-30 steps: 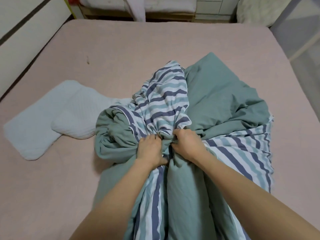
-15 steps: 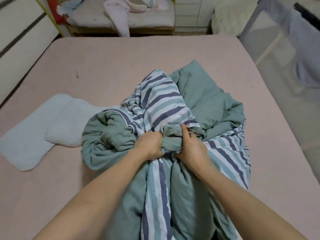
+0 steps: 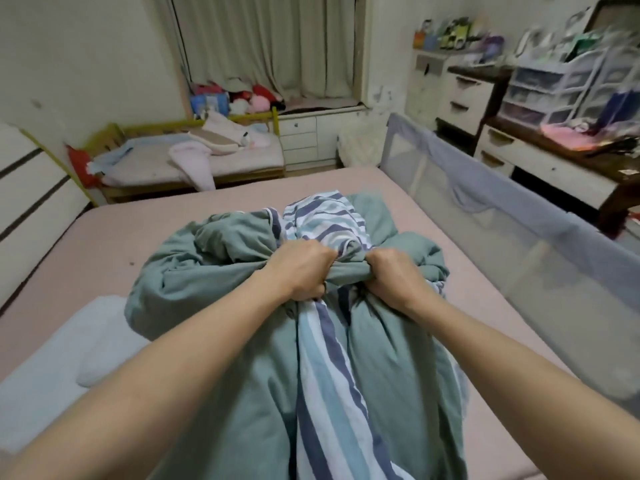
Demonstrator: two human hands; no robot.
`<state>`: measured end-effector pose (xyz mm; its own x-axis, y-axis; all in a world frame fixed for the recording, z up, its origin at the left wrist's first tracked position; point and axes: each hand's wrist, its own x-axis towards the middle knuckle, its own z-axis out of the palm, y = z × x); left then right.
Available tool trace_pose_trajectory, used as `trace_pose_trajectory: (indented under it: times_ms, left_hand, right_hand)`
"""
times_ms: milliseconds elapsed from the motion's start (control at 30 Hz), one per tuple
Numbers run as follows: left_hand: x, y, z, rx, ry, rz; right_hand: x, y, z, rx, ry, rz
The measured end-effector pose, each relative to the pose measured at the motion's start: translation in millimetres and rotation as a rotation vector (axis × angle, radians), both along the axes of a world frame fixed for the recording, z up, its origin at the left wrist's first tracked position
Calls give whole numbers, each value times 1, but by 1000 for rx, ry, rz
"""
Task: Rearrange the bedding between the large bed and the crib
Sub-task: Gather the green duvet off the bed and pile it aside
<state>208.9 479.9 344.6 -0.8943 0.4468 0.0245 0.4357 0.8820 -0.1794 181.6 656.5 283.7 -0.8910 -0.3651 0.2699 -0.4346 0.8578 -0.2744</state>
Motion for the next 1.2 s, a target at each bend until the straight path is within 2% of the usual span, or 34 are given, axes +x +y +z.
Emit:
trace_pose_trajectory:
  times_ms: [100,267,467,733,867,1000,1200]
  left_hand:
    - [41,5,24,-29,96,-102]
    - [102,51,29,-29,78,-278]
    - [172,167,25,25,38,-621]
    - [248,318,36,152,17,-921]
    - [279,411,38,220,42,-1024]
    - [303,511,40,248,46,-1062]
    - [316,654,39,290,25,-1064]
  right_hand:
    - [55,7,22,-27,38,-107]
    - [150,53,26,-57,23,-313]
    - [273,155,15,-27,9,-674]
    - [397,281,31,-104,132,-1092]
    - [444,353,42,-93,191,-1257]
    - [476,439,55,-144,238,-1334]
    - [492,575,63,-115,286,-1398]
